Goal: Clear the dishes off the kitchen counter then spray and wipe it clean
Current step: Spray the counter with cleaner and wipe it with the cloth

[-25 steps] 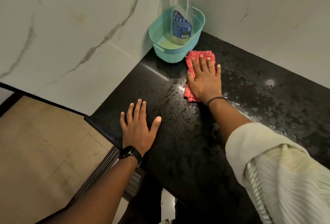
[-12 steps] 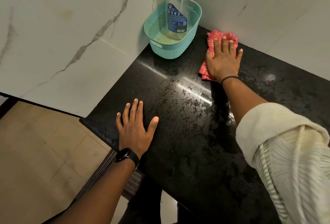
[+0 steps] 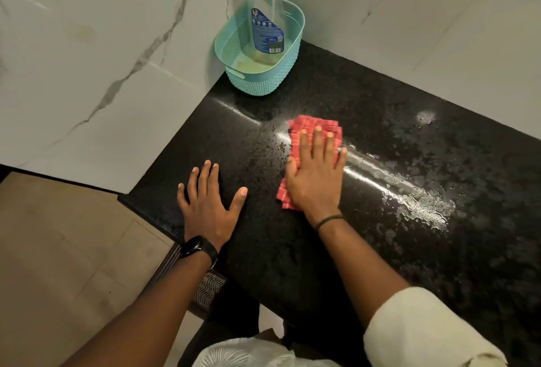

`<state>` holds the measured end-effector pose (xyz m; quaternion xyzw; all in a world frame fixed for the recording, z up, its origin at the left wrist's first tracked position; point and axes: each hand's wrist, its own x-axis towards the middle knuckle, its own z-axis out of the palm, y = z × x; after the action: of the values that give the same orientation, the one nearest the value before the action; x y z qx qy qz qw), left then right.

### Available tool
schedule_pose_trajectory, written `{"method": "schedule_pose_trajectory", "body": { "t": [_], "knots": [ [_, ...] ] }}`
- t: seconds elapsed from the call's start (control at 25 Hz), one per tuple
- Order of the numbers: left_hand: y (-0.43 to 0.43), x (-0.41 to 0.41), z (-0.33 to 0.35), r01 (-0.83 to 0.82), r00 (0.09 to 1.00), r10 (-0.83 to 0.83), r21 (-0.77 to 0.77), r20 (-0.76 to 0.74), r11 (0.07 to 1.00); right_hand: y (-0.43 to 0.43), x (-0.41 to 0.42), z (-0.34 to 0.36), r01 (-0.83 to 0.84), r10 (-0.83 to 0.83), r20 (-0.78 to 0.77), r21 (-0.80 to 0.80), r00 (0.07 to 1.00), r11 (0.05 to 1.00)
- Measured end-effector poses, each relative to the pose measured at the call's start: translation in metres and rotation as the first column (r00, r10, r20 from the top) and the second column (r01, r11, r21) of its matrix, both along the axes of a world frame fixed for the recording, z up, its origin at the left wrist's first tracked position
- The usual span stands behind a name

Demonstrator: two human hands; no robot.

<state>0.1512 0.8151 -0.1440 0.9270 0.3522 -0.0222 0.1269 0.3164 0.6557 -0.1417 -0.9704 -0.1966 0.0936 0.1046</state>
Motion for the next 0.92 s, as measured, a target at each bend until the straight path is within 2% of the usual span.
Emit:
{"method": "schedule_pose_trajectory", "body": {
  "t": [0.08, 0.24, 0.32, 0.48, 0.6, 0.68, 0.8, 0.92],
  "knots": [
    [0.001, 0.001, -0.001, -0.011, 1.000, 0.011, 0.007, 0.014, 1.000, 0.021, 0.007, 0.001, -0.080, 0.080, -0.004, 0.007, 0.997, 0.997],
    [0.002, 0.001, -0.004, -0.010, 0.999, 0.009, 0.007, 0.042, 1.000, 0.037, 0.085, -0.001, -0.134, 0.134, 0.014, 0.013, 0.991, 0.991],
    [0.001, -0.001, -0.005, -0.015, 0.998, 0.014, 0.016, 0.062, 1.000, 0.029, 0.131, -0.002, -0.095, 0.095, 0.024, 0.009, 0.995, 0.995],
    [0.001, 0.001, -0.007, -0.012, 0.997, 0.010, 0.028, 0.072, 1.000, -0.032, 0.176, -0.005, 0.114, -0.114, 0.006, -0.012, 0.994, 0.993],
    [0.002, 0.001, -0.007, -0.008, 0.998, 0.006, 0.027, 0.067, 1.000, -0.073, 0.131, -0.003, 0.239, -0.239, 0.001, 0.035, 0.971, 0.970],
    [0.003, 0.001, -0.006, -0.007, 0.998, 0.006, 0.018, 0.062, 1.000, -0.083, 0.068, -0.003, 0.253, -0.254, 0.002, 0.036, 0.967, 0.967],
    [0.000, 0.000, -0.004, -0.012, 0.998, 0.011, 0.020, 0.057, 1.000, -0.068, -0.022, -0.001, 0.164, -0.164, -0.018, 0.004, 0.986, 0.986],
    [-0.002, 0.001, -0.004, -0.024, 0.998, 0.022, 0.025, 0.060, 0.999, -0.022, -0.050, -0.002, -0.028, 0.028, -0.021, 0.020, 0.999, 0.999]
  ]
}}
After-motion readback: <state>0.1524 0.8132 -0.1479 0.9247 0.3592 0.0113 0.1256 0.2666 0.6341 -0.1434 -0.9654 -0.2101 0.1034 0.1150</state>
